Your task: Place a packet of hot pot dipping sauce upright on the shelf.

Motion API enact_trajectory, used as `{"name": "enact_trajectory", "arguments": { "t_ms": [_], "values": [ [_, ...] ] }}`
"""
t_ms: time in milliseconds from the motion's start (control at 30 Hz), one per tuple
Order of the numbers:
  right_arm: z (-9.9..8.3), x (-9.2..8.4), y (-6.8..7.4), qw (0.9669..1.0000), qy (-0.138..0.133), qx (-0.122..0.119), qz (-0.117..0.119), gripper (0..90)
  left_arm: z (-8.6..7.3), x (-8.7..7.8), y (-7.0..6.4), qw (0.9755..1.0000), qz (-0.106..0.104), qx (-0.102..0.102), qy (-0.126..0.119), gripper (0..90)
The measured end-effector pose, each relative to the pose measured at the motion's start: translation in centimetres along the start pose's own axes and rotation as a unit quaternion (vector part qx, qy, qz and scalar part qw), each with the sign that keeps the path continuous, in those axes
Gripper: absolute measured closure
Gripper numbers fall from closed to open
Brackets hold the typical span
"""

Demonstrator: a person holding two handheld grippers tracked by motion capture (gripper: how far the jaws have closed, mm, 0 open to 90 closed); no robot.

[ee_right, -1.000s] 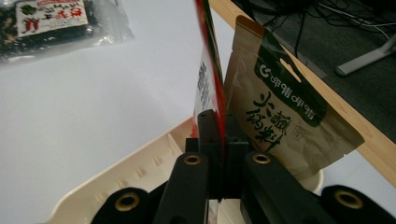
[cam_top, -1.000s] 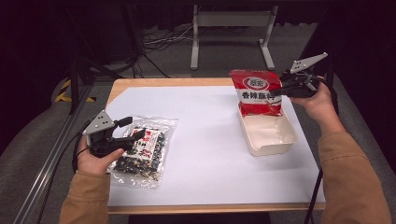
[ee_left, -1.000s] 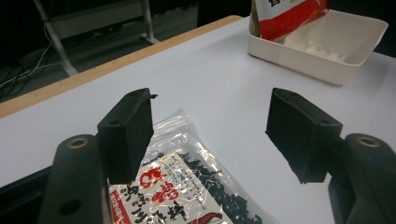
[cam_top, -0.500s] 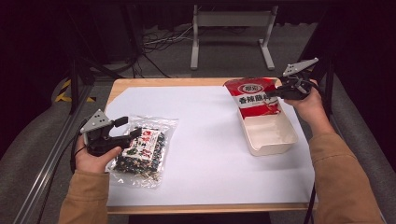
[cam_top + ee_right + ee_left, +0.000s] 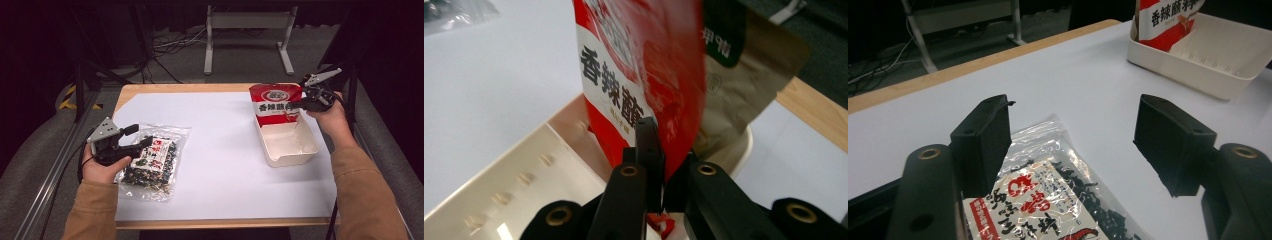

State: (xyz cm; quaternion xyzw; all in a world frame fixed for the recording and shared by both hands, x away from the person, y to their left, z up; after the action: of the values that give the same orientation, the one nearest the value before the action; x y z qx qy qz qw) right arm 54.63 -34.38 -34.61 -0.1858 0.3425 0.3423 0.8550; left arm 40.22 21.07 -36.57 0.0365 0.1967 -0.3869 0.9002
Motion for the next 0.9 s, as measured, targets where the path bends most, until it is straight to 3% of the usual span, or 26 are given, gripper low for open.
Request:
{"name": "enact_trajectory", "arguments": {
  "t_ms": [233,333,533,667,900],
  "values": [
    [-1.3,0.5,-0.3,0.9995,0.021,0.021,-0.012,88.4,-0.3,0.5,0.2,0.9998,0.002,0.004,0.02,26.3],
    [-1.6,0.6,-0.3,0.9991,0.027,0.028,-0.015,88.3,-0.5,0.6,0.4,0.9995,0.003,-0.007,0.032,22.0],
    [-1.6,0.5,-0.2,0.9992,0.025,0.022,-0.02,85.4,-1.0,0.8,1.0,0.9983,0.009,-0.013,0.056,14.2],
    [-1.9,0.4,-0.4,0.9993,0.012,0.031,-0.017,79.2,-1.2,0.8,1.1,0.9978,0.012,-0.018,0.062,10.8],
    [-1.7,-0.5,-0.3,0.9987,-0.013,0.031,-0.038,53.9,-1.6,0.8,1.5,0.9967,0.014,-0.029,0.075,9.7]
  ]
}}
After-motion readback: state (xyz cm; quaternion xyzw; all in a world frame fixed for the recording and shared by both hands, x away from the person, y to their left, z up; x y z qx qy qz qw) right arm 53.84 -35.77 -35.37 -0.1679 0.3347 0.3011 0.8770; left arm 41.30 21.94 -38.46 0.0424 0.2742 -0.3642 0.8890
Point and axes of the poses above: each handheld gripper's, and its own axes: x roughly forward along the jaws, z roughly out of its top, y roughly to its left, the point moved 4 cm from there along x, roughly forward along the jaws, and after that the axes turned 3 degrees about -z, right-handed, at the moved point
